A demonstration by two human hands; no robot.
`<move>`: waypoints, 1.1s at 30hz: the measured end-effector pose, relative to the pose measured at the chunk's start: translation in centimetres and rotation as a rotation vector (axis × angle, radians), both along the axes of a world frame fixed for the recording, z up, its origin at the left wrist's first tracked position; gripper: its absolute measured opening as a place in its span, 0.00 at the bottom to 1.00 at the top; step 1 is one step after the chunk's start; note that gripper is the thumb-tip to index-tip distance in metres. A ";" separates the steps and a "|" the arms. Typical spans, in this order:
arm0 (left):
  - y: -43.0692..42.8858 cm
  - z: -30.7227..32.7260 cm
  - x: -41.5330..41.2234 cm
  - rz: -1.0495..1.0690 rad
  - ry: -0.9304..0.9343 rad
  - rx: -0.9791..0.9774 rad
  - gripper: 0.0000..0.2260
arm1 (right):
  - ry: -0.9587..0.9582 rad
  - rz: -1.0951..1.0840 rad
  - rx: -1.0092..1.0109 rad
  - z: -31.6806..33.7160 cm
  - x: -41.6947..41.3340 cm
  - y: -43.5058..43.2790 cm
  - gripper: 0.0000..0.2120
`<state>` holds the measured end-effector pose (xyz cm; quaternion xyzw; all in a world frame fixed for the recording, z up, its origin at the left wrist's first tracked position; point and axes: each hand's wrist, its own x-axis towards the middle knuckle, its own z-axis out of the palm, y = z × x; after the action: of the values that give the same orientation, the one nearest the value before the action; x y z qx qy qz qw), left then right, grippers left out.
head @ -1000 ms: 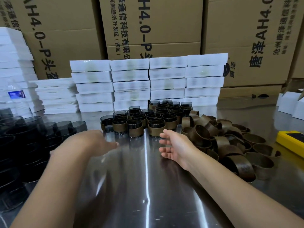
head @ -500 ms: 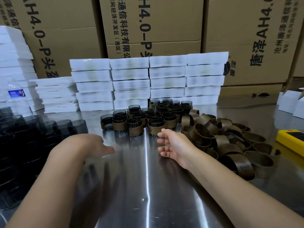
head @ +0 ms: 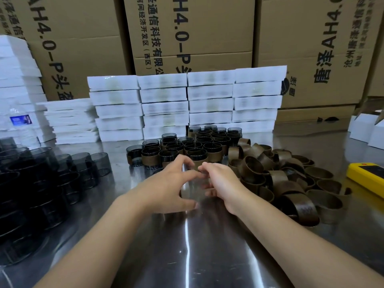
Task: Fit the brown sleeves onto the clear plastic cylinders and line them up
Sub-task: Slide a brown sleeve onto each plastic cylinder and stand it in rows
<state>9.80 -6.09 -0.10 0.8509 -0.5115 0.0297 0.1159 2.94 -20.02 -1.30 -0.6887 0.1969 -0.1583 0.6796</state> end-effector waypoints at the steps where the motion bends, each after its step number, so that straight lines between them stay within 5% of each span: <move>1: 0.0 0.0 0.2 -0.017 -0.018 -0.037 0.31 | -0.004 -0.009 -0.032 0.0 0.0 0.0 0.10; 4: 0.1 -0.3 1.0 0.028 -0.095 -0.075 0.32 | -0.045 -0.030 -0.157 0.0 -0.1 0.0 0.10; 10: 0.2 -1.4 2.3 0.151 -0.045 -0.054 0.32 | -0.097 -0.207 -1.165 -0.6 -0.4 -0.2 0.09; 14: 0.0 -2.4 2.9 0.212 0.033 -0.117 0.31 | -0.008 -0.361 -1.475 -0.1 -0.8 -0.7 0.13; 23: 0.3 -3.3 3.9 0.290 0.173 -0.389 0.35 | 0.272 -0.442 -1.426 0.4 -1.5 -1.4 0.25; 33: 0.7 -3.7 5.0 0.460 0.203 -0.557 0.38 | 0.337 -0.405 -1.496 0.6 -1.7 -2.1 0.23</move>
<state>14.78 -5.34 -3.76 0.8780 -0.2654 0.1084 0.3834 1.21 -22.11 -0.71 -0.9282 0.2597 -0.2628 -0.0445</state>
